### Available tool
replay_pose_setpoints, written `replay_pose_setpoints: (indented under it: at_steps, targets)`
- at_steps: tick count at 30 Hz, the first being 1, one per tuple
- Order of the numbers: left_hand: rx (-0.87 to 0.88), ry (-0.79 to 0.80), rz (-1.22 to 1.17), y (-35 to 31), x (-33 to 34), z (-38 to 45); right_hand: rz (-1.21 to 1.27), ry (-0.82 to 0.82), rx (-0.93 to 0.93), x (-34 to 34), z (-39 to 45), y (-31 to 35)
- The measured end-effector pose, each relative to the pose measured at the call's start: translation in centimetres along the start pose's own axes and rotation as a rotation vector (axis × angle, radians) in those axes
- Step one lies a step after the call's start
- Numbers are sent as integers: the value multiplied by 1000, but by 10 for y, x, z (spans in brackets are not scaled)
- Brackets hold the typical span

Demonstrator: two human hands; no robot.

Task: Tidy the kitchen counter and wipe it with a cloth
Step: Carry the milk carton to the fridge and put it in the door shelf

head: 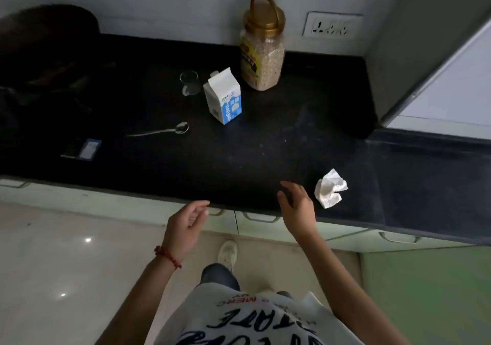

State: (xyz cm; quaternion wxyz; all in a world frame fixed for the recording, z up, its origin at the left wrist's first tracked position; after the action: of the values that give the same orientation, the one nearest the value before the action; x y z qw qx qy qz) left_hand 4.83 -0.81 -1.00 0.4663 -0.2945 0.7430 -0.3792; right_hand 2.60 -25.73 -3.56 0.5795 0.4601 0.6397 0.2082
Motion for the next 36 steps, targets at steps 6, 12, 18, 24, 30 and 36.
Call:
replay_pose_setpoints:
  at_steps: [6,12,18,24,30,36]
  targets:
    - [95,-33,14,-41,-32,95,-435,-39,74,22,37,-16]
    - [82,-131,12,-53,-47,192,-663,-128,75,30,43,-22]
    - [16,-168,-106,-51,-51,267,-654,-66,133,32,44,-22]
    - [25,-81,-207,-59,-44,295,-661,-51,156,31,45,-23]
    - [19,-119,-176,-71,-50,275,-645,-49,146,32,45,-22]
    - [33,-203,-247,-71,-58,204,-624,-56,119,30,44,-20]
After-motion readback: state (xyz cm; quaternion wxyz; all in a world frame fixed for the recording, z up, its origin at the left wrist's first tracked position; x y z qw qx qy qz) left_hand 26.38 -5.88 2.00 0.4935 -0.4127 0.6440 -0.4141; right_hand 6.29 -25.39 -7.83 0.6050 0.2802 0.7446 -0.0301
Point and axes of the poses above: each hand's wrist, its own z-axis towards the middle knuckle, its own x-axis out of the palm, y = z × x, the point moved 5 cm from there along z, towards the middle knuckle, and after that the axes turned 9 degrees about y, right-handed, at the moved point
